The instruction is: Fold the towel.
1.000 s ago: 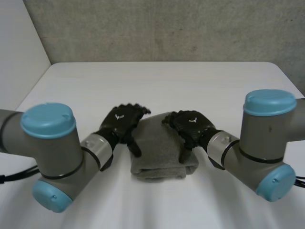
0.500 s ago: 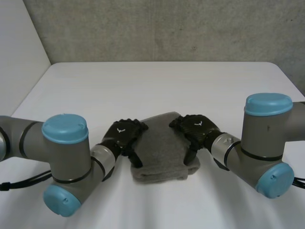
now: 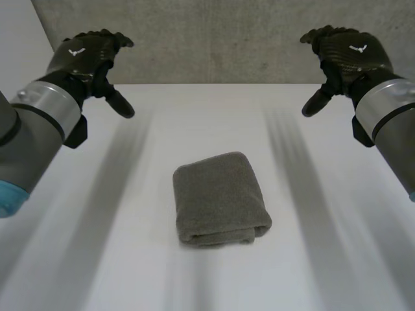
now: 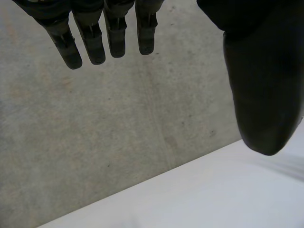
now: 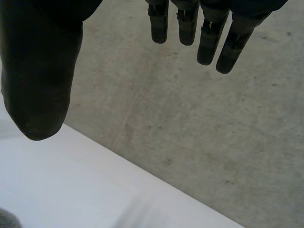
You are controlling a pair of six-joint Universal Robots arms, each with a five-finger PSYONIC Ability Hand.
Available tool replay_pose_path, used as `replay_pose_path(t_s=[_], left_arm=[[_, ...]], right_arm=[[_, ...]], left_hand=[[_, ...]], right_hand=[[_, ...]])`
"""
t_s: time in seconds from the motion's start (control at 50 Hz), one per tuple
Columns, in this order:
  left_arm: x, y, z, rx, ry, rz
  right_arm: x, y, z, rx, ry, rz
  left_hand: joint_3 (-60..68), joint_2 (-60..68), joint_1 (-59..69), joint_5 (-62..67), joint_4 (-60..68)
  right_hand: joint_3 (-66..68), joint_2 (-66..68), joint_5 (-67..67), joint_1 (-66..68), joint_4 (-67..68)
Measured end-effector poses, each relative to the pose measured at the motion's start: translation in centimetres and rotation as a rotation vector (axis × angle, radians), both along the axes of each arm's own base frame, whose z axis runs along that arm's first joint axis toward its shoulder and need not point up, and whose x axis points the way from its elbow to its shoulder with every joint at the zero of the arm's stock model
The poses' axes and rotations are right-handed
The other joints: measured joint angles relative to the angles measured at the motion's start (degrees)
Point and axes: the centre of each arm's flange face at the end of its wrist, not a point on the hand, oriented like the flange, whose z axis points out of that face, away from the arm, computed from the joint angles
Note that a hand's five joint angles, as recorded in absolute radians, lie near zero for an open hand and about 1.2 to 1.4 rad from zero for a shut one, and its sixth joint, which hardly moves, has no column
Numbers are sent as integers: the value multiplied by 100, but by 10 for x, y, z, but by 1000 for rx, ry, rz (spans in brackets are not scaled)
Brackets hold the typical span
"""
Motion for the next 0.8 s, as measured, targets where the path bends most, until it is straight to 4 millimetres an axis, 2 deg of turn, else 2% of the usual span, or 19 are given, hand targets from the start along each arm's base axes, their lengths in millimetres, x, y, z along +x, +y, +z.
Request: replay_pose_path(t_s=[0.1, 0.34, 0.62, 0.74, 0.8], left_arm=[[3, -4, 1, 24, 6, 11], [3, -2, -13, 93, -13, 6], [4, 0, -7, 81, -7, 3], [3, 2, -14, 96, -13, -8], [1, 5, -23, 102, -18, -34]], right_arm=[[-3, -4, 2, 18, 9, -11], [-4, -4, -2, 79, 40, -3], [-3, -1, 0, 88, 44, 14], [5, 6, -9, 116, 54, 95], [15, 12, -24, 173, 70, 196]], left_hand=[[0, 0, 0, 0, 0], [0, 0, 1, 0, 0], [0, 0, 1, 0, 0], [0, 0, 1, 0, 0], [0, 0, 1, 0, 0]], right_hand=[[0, 0, 0, 0, 0], [0, 0, 0, 0, 0], [0, 0, 0, 0, 0], [0, 0, 0, 0, 0], [0, 0, 0, 0, 0]])
